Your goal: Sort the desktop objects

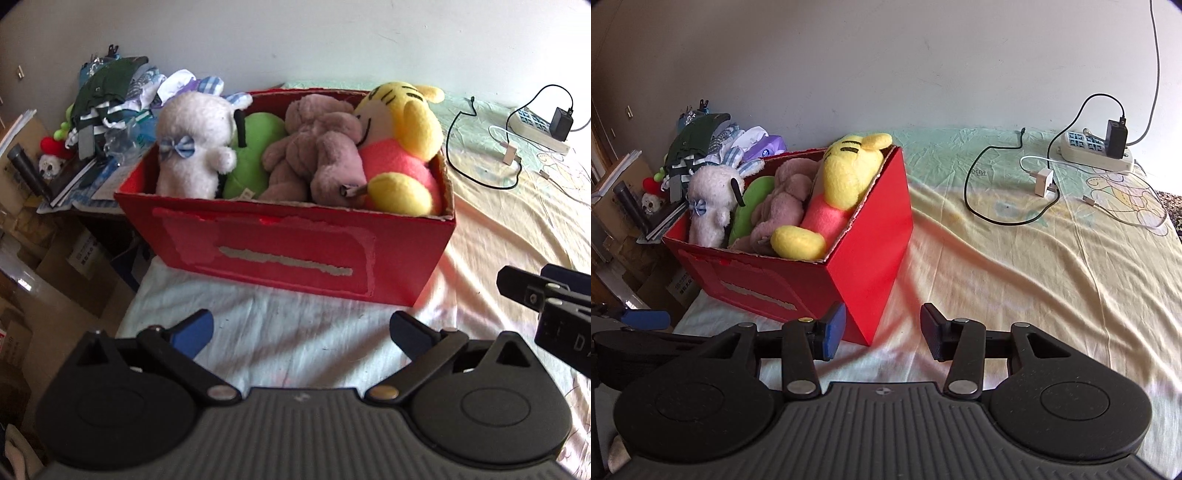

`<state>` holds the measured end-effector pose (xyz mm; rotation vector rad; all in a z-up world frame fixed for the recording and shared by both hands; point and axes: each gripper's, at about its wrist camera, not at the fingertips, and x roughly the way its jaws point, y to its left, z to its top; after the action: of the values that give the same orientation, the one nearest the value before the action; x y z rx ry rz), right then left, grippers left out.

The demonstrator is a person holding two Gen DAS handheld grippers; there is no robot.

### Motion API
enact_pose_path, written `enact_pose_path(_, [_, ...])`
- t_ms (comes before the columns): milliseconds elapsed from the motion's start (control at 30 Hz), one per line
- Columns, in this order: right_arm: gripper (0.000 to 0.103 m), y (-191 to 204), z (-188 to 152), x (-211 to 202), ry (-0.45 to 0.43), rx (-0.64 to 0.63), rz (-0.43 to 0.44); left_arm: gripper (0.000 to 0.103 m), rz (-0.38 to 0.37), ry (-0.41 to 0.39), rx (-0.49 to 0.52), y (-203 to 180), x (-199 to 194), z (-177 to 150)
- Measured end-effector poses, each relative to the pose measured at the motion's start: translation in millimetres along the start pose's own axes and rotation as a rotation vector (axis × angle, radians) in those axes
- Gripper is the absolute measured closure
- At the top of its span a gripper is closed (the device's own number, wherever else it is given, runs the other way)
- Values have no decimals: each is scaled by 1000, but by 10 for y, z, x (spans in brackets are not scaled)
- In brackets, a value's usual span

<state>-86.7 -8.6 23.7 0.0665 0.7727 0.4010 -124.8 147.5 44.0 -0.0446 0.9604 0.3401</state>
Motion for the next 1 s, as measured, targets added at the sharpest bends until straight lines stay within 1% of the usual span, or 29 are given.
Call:
enact_pose_path(67, [55,-22,-6,-7,2,11,-27,1,-18,-4,15,-17,4,23])
enact_pose_path(133, [50,-25,4,-18,-1,22,-57,1,-26,-19,33,-21,11,63])
enact_pose_path(200, [43,-15,11,-33,-19,36,-84,1,-28,-24,55,-8,24,92])
enact_pose_path(333, [41,90,26,-20,-26,68,-121,1,-8,-22,90,99,82,168])
enact_pose_path(400, [36,184,34,9,-22,75,-142,1,-4,-15,98,184,124,198])
enact_pose_path(467, [33,280,36,42,-23,83,-165,1,-24,4,100,286,172,223])
enact_pose_path(567, [31,399,33,83,-17,115,-193,2,-62,34,98,422,228,260])
enact_pose_path(600, [30,427,37,99,-11,125,-200,2,-67,31,104,457,235,269])
enact_pose_path(667, [26,499,47,126,3,144,-223,2,-65,24,120,494,231,287])
enact_pose_path(733, [24,552,68,146,13,160,-249,2,-65,14,135,530,220,312])
enact_pose_path(833, [24,598,101,141,10,181,-251,2,-70,5,134,592,206,356])
enact_pose_path(1000, [24,671,143,149,15,175,-271,1,-90,8,131,647,214,445])
